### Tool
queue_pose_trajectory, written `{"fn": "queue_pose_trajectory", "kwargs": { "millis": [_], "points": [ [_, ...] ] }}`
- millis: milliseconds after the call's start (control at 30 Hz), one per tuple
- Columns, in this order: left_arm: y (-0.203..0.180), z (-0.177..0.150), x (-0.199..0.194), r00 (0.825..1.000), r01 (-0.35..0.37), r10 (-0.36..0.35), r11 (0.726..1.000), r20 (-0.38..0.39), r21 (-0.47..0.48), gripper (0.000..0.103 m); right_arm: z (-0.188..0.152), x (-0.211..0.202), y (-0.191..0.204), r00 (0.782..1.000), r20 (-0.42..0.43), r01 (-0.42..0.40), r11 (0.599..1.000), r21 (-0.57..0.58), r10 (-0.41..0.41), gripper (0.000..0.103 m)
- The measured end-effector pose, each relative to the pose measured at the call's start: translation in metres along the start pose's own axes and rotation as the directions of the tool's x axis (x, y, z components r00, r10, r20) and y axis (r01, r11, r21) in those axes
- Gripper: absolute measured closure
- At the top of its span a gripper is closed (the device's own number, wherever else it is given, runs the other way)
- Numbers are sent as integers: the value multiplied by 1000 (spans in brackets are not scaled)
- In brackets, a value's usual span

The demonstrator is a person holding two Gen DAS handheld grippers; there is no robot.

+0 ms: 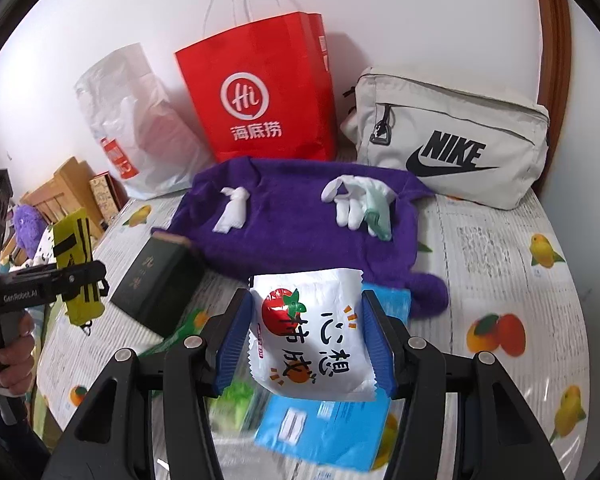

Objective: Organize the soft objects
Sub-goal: 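Carry the snack packet in the right tool while the left tool carries the bag to the towel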

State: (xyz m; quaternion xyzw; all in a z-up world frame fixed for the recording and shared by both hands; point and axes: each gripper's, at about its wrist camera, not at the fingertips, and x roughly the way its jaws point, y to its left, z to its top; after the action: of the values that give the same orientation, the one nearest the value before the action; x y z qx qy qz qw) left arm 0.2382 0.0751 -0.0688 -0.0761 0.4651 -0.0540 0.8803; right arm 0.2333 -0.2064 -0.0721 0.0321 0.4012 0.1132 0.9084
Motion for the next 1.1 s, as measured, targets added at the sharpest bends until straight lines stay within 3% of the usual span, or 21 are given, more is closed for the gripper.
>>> {"fn": "queue_pose_trajectory", "kwargs": {
  "millis": [533,1100],
  "points": [
    [0,47,38,999,-27,27,1000,-25,5,30,66,77,-39,998,-41,52,997,56,-50,47],
    [-8,87,91,997,-4,7,999,-75,33,30,66,141,-59,981,-188,60,995,82,-44,47]
  ]
}}
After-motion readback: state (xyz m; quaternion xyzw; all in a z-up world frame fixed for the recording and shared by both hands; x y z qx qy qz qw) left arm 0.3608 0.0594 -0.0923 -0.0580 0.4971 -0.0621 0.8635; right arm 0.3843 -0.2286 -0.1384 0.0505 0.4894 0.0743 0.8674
